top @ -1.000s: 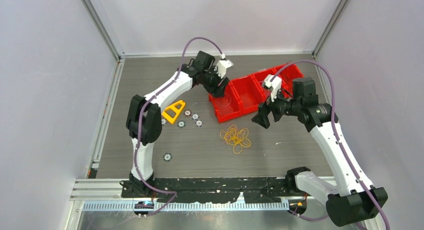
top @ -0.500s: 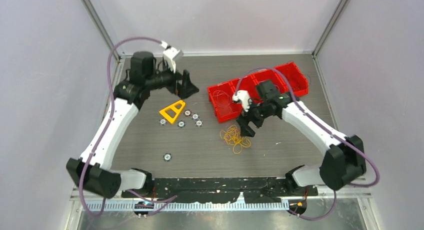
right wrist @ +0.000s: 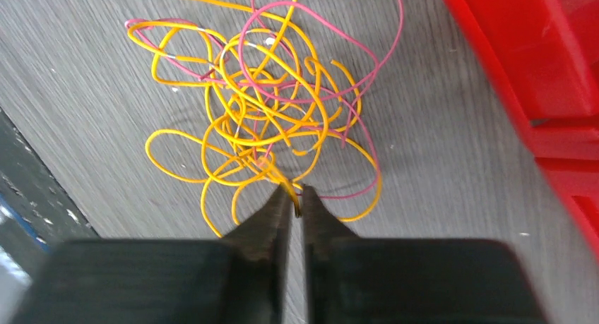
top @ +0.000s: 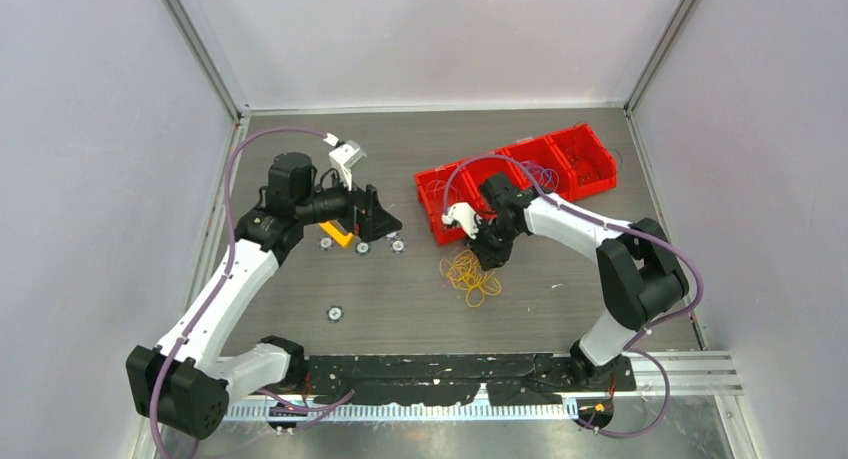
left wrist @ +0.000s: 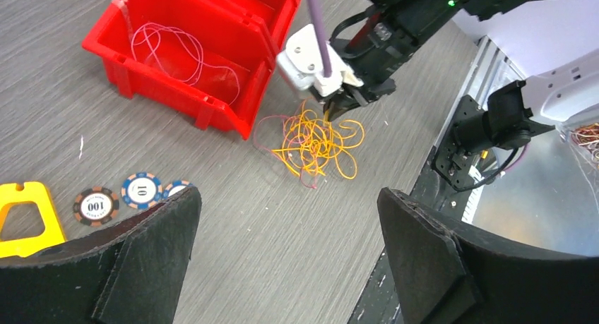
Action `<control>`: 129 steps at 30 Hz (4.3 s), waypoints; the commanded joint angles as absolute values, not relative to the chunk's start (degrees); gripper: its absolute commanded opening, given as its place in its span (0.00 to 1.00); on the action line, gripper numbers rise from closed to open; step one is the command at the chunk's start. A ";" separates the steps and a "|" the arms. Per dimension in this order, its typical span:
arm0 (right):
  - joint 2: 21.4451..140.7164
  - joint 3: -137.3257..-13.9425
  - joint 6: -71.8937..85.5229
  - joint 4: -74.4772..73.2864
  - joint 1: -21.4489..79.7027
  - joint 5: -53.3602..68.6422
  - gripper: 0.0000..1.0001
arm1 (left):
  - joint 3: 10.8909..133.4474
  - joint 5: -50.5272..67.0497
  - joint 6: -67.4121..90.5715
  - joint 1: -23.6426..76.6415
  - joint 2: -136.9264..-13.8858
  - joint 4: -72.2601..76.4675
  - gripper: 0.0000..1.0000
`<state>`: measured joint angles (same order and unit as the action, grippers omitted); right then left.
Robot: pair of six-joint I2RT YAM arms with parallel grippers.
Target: Untangle the cables
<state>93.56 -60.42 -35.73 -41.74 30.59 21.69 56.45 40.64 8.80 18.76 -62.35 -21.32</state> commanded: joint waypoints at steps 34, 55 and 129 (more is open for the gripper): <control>61.16 -96.54 -2.89 -27.83 30.36 43.59 0.05 | 46.09 34.05 -15.54 44.27 -67.42 2.37 0.49; 64.54 -110.90 17.90 -13.85 2.77 49.12 0.05 | 41.40 40.03 -37.31 19.86 -61.09 -30.06 0.00; 72.28 -83.44 -68.03 -79.41 -39.85 46.66 0.05 | 54.08 49.44 -95.69 -30.30 -65.74 -67.27 0.00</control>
<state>76.90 -84.42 -61.98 -72.38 -44.25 46.13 49.54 38.39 -100.53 -34.68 -71.37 -59.18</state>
